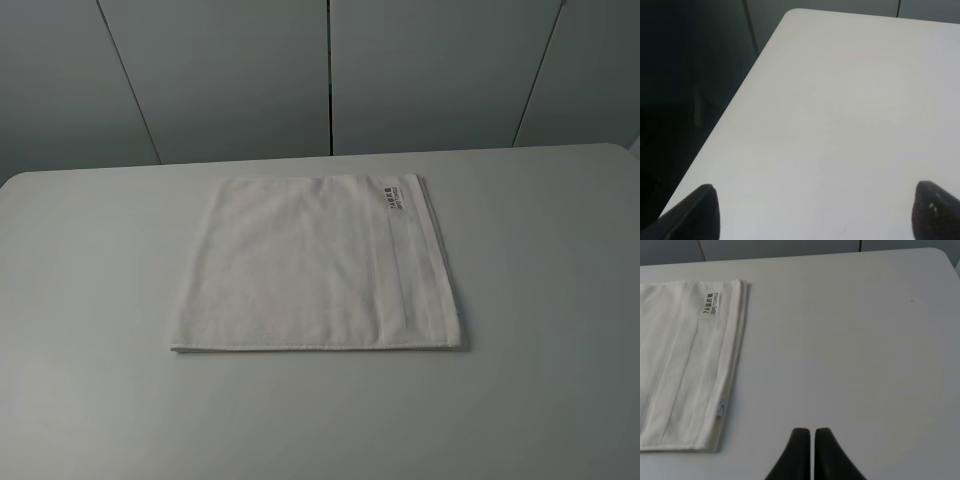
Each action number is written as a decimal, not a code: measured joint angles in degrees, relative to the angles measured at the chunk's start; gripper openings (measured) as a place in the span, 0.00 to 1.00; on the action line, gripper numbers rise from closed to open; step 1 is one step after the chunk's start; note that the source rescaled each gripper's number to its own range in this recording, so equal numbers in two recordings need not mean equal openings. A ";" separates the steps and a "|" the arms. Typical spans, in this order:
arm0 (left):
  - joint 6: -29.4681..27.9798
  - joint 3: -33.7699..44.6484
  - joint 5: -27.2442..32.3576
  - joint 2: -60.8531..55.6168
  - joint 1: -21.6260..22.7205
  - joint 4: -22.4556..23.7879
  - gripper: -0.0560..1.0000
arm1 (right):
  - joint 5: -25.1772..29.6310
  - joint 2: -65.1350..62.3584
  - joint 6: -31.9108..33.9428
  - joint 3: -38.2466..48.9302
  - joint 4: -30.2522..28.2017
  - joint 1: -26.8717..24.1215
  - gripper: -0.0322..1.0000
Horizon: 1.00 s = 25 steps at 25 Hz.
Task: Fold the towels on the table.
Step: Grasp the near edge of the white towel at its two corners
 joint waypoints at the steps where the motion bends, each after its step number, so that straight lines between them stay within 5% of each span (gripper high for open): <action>1: 0.00 0.00 0.00 0.00 0.00 0.00 1.00 | 0.00 0.00 0.00 0.00 0.26 0.00 0.03; 5: 0.00 0.00 0.00 0.00 0.00 0.00 1.00 | 0.00 0.00 -0.73 0.00 0.54 0.00 0.16; 8: 0.00 0.00 0.00 0.00 0.00 0.00 1.00 | 0.00 0.00 -0.87 0.00 0.66 0.00 0.54; 10: 0.00 0.00 0.00 0.00 0.00 0.00 1.00 | 0.00 0.00 -0.91 0.00 0.76 0.00 0.89; 11: 0.00 0.00 0.00 0.00 0.00 0.00 1.00 | 0.00 0.00 -1.06 0.00 0.66 0.00 0.95; 25: -0.10 0.00 0.00 0.00 0.00 0.00 1.00 | 0.00 0.00 -1.06 0.00 0.66 0.00 1.00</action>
